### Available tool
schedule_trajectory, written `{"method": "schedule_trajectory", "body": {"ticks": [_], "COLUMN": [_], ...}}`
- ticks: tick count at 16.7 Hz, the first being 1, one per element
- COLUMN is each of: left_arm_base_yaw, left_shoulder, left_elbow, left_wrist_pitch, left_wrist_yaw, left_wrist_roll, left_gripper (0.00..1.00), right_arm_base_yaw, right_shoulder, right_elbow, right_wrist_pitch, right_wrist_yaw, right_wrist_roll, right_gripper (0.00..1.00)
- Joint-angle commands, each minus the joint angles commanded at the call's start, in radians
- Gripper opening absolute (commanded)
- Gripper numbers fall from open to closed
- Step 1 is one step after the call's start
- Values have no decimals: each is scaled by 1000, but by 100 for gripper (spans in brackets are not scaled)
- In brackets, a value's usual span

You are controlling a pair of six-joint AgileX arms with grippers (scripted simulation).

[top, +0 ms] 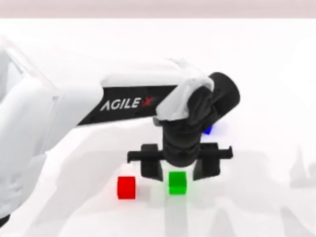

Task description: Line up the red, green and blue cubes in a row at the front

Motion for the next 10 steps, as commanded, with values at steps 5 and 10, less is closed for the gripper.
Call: {"method": "schedule_trajectory", "body": {"ticks": [5, 10], "left_arm_base_yaw": [0, 2], "left_shoulder": [0, -1], "left_elbow": [0, 0], "left_wrist_pitch": [0, 0], "left_wrist_yaw": [0, 0], "left_wrist_roll": [0, 0], "left_gripper": [100, 100], "right_arm_base_yaw": [0, 0], "right_shoulder": [0, 0], "right_elbow": [0, 0], "right_wrist_pitch": [0, 0], "right_wrist_yaw": [0, 0], "right_wrist_roll": [0, 0], "right_gripper": [100, 100]}}
